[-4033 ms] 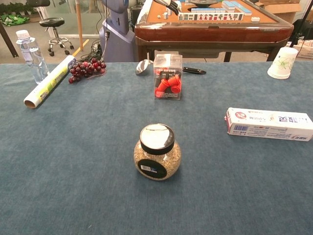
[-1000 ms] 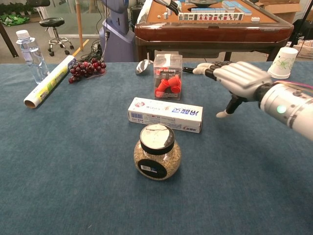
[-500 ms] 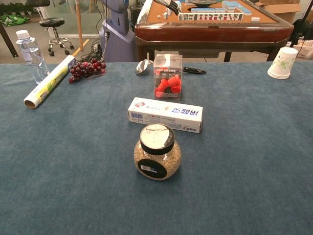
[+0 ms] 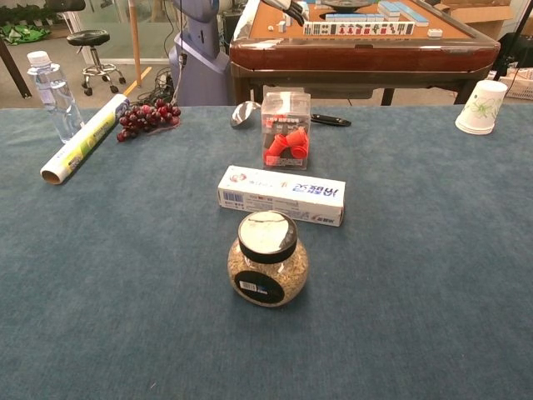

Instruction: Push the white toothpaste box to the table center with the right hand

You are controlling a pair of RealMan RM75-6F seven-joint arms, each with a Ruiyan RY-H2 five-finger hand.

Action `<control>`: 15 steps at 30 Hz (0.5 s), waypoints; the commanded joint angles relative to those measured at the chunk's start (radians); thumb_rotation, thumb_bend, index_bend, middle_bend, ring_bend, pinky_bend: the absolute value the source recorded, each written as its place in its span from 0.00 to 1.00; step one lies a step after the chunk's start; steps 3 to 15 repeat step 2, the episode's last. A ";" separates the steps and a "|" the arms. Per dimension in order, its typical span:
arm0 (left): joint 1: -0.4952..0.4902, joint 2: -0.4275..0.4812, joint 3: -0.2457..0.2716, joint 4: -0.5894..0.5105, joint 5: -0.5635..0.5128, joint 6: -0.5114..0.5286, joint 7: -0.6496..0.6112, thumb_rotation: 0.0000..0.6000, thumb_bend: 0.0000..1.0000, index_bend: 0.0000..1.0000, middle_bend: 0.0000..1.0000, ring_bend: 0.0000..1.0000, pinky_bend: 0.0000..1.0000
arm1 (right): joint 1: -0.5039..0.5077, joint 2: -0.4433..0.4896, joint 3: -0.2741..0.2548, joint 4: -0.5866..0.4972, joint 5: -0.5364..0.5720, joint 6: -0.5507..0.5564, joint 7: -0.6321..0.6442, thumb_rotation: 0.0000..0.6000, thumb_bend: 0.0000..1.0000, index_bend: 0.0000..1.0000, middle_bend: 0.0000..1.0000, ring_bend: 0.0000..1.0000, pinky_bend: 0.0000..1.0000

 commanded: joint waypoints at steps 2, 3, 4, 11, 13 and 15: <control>-0.001 -0.003 0.002 -0.001 -0.005 -0.008 0.008 1.00 0.13 0.46 0.49 0.44 0.54 | -0.009 0.011 0.015 0.014 -0.011 -0.005 0.054 1.00 0.00 0.26 0.16 0.02 0.10; -0.001 -0.003 0.002 -0.001 -0.005 -0.008 0.008 1.00 0.13 0.46 0.49 0.44 0.54 | -0.009 0.011 0.015 0.014 -0.011 -0.005 0.054 1.00 0.00 0.26 0.16 0.02 0.10; -0.001 -0.003 0.002 -0.001 -0.005 -0.008 0.008 1.00 0.13 0.46 0.49 0.44 0.54 | -0.009 0.011 0.015 0.014 -0.011 -0.005 0.054 1.00 0.00 0.26 0.16 0.02 0.10; -0.001 -0.003 0.002 -0.001 -0.005 -0.008 0.008 1.00 0.13 0.46 0.49 0.44 0.54 | -0.009 0.011 0.015 0.014 -0.011 -0.005 0.054 1.00 0.00 0.26 0.16 0.02 0.10; -0.001 -0.003 0.002 -0.001 -0.005 -0.008 0.008 1.00 0.13 0.46 0.49 0.44 0.54 | -0.009 0.011 0.015 0.014 -0.011 -0.005 0.054 1.00 0.00 0.26 0.16 0.02 0.10; -0.001 -0.003 0.002 -0.001 -0.005 -0.008 0.008 1.00 0.13 0.46 0.49 0.44 0.54 | -0.009 0.011 0.015 0.014 -0.011 -0.005 0.054 1.00 0.00 0.26 0.16 0.02 0.10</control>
